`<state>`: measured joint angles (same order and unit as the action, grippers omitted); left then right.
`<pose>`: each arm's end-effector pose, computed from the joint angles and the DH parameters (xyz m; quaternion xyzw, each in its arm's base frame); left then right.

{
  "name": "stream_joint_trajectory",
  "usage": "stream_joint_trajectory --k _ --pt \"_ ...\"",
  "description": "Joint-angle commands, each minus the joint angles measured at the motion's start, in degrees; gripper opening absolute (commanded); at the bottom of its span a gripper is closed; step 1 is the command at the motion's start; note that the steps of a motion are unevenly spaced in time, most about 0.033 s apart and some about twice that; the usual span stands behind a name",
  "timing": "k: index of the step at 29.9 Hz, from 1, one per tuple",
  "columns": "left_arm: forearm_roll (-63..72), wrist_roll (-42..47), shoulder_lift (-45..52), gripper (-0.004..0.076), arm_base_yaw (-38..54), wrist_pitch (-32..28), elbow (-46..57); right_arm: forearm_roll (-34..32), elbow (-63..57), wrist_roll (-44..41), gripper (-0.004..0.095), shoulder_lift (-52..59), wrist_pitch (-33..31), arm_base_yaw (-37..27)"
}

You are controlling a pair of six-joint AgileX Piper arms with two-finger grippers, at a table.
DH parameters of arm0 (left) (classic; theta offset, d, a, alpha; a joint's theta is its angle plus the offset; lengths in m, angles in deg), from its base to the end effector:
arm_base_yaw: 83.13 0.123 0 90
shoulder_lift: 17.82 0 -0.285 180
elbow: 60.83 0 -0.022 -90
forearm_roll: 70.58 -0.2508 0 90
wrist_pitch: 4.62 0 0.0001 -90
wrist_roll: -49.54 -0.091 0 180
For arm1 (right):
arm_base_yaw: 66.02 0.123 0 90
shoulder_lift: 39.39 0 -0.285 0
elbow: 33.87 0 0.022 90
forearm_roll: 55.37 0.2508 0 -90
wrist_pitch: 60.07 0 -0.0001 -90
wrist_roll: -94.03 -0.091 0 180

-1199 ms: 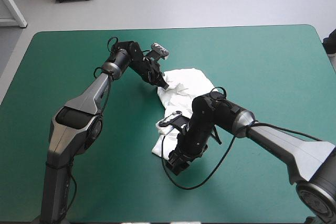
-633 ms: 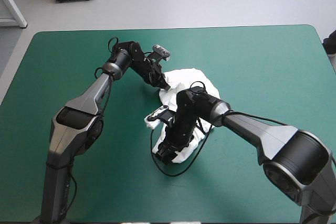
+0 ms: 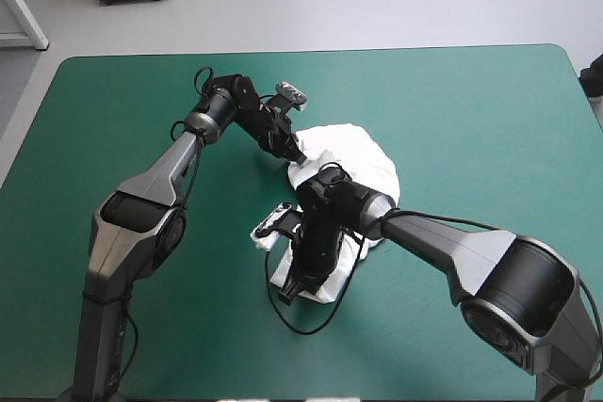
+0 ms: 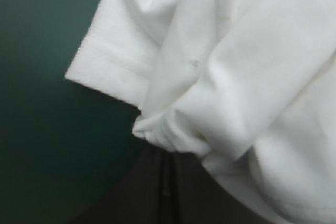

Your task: Fold the cloth

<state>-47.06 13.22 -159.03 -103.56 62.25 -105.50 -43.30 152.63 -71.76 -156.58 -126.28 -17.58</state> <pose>0.4574 -0.2060 0.2145 0.4145 0.8772 -0.1756 0.1671 0.2378 0.2945 0.2193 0.4828 -0.8699 -0.1009 0.0029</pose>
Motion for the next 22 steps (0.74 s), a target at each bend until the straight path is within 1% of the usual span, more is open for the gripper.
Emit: stream_joint_trajectory --k 1,5,8,12,16,19,22 --pt "0.5 0.9 5.8 -0.0022 -0.6 4.1 -0.3 -7.3 1.2 -2.7 0.0000 5.4 -4.8 0.0" --pt "-0.1 3.1 11.8 -0.0022 -0.6 5.2 -0.3 -13.3 1.8 -5.6 0.0000 11.0 -5.3 -0.2" --pt "-4.4 6.5 18.3 -0.0022 -0.6 6.5 -0.3 -17.8 1.8 -8.0 0.0000 15.9 -5.3 -1.5" --pt "-7.2 9.0 28.1 -0.0022 -0.6 6.8 -0.3 -22.1 2.6 -9.9 0.0000 23.5 -5.3 -4.4" --pt "-9.4 9.0 38.5 -0.0022 -0.6 6.7 -0.3 -29.4 7.1 -11.3 0.0000 31.5 -5.3 -7.5" --pt "-12.8 9.3 45.8 -0.0022 -0.6 4.2 -0.3 -37.3 13.4 -13.5 0.0000 36.3 -5.3 -9.7" --pt "-15.7 9.4 54.1 -0.0022 -0.6 -1.2 -0.3 -43.1 22.5 -14.2 0.0000 40.0 -5.3 -10.6"
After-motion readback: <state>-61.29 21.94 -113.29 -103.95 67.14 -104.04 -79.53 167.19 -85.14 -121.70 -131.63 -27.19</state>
